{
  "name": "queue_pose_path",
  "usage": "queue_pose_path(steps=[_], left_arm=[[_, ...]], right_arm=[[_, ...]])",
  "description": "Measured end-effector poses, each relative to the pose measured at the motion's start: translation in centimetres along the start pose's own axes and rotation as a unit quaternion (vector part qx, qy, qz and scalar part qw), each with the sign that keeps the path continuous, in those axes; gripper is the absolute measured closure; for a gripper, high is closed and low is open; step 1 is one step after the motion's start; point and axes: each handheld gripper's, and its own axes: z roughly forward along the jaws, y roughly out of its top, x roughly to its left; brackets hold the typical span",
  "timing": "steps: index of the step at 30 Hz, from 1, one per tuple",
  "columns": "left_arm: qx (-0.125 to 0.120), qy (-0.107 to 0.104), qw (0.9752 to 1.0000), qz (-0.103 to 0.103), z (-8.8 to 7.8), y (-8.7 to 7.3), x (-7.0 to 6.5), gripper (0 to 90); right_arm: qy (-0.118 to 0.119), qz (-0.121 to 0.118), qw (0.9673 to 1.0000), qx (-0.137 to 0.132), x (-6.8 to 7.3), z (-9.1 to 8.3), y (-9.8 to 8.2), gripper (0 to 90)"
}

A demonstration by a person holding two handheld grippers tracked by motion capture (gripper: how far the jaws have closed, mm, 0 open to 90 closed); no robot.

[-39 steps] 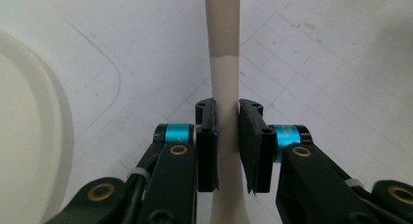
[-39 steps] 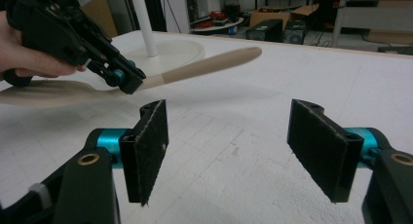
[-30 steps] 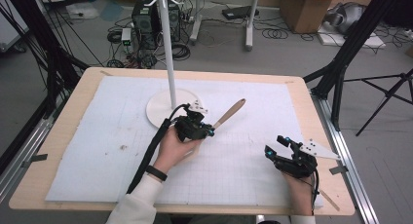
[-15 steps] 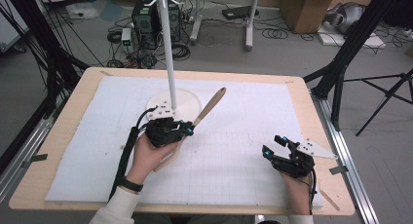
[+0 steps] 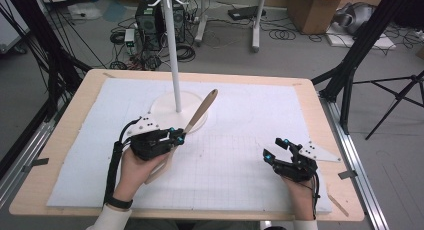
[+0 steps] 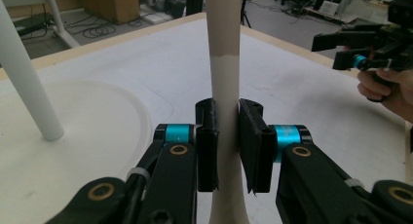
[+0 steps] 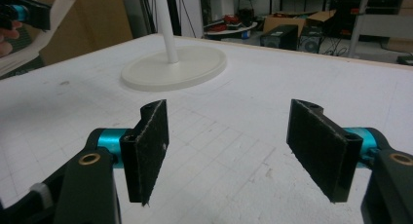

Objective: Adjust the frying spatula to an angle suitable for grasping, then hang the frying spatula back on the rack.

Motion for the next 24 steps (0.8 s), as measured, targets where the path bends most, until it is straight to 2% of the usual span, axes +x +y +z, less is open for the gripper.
queue_pose_path(steps=[4,11,18,21,22,24], left_arm=[[-0.022,-0.006,0.9997,0.007,-1.2,-0.1,-0.3,77.8],[-0.04,-0.005,0.9991,0.012,-2.7,-1.1,-0.4,77.8],[-0.043,-0.002,0.9989,0.017,-3.2,-1.7,-0.6,77.8],[-0.043,-0.006,0.9989,0.016,-3.2,-1.8,-0.5,77.7],[-0.043,-0.005,0.9989,0.016,-3.3,-1.8,-0.4,77.8],[-0.044,-0.004,0.9989,0.014,-3.3,-1.9,-0.3,77.8]], right_arm=[[0.002,-0.002,1.0,0.004,0.2,0.2,0.0,30.8],[0.011,-0.007,0.9999,0.005,0.9,0.8,0.2,30.8],[0.023,-0.019,0.9995,0.009,2.0,1.7,0.8,30.7],[0.032,-0.017,0.9993,0.004,2.5,1.8,1.4,30.7],[0.038,-0.02,0.9991,0.002,3.0,2.1,2.0,30.7],[0.038,-0.024,0.999,0.0,3.1,2.2,2.3,30.6]])
